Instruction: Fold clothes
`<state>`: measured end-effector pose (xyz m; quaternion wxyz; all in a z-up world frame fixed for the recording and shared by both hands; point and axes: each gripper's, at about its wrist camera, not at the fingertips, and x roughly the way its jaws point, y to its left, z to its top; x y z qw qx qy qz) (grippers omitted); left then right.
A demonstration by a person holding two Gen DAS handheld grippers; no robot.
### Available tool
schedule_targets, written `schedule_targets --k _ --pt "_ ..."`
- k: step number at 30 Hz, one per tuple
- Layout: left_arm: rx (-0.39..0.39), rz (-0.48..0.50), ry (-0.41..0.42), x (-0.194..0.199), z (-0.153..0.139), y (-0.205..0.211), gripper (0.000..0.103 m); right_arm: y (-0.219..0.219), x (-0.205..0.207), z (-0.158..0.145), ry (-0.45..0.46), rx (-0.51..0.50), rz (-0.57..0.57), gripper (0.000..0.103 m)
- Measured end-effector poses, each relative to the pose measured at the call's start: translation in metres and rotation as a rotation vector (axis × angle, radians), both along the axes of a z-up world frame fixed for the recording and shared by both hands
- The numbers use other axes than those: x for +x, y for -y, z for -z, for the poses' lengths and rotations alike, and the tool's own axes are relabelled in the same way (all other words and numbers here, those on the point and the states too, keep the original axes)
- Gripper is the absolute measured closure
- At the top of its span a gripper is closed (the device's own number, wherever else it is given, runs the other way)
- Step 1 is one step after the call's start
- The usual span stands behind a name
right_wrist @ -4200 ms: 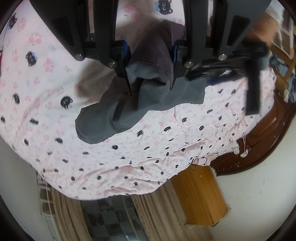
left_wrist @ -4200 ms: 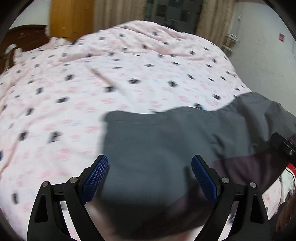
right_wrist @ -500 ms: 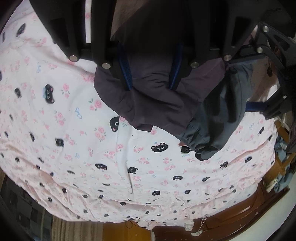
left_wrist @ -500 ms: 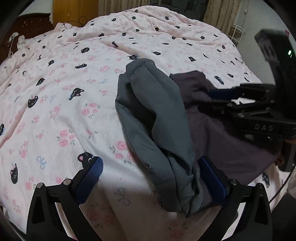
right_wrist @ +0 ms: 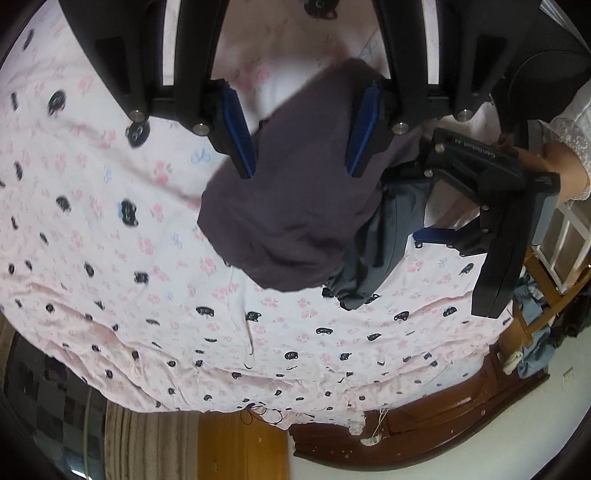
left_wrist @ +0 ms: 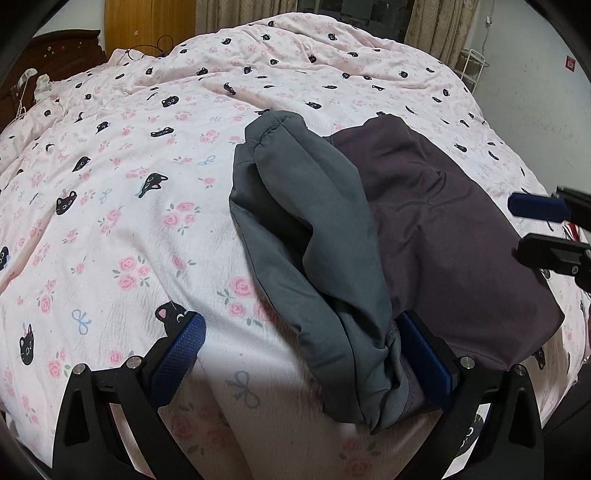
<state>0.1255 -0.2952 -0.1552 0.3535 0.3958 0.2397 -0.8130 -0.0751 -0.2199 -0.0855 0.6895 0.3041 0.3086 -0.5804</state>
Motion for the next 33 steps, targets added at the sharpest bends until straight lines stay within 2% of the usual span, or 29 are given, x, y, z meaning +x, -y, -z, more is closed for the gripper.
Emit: schedule_targets --k 3,7,14,17,20,25,28,33 --pt "0.0 0.002 0.002 0.0 0.001 0.0 0.0 0.0 -0.005 0.008 0.033 0.014 0.016 0.05" --pt "-0.001 0.008 0.003 0.001 0.004 0.0 0.0 0.004 -0.01 0.022 0.035 0.028 0.037 0.04" --pt "0.002 0.021 -0.009 0.001 0.005 0.002 0.0 -0.002 -0.024 0.038 0.101 0.034 0.084 0.036" --pt "0.022 0.006 -0.062 0.008 -0.001 0.003 0.0 -0.008 -0.036 0.028 0.216 0.013 0.13 0.035" --pt "0.045 -0.004 -0.122 0.017 -0.006 0.005 0.0 -0.019 -0.057 0.023 0.422 -0.005 0.188 0.032" --pt "0.065 0.006 -0.142 0.02 -0.002 0.008 0.0 -0.021 -0.074 0.055 0.771 0.118 0.215 0.032" --pt "0.074 0.008 -0.132 0.019 0.001 0.011 0.0 -0.016 -0.072 0.079 0.871 0.189 0.252 0.029" --pt "0.1 0.014 -0.137 0.02 0.002 0.014 0.0 -0.008 -0.066 0.087 0.936 0.162 0.281 0.025"
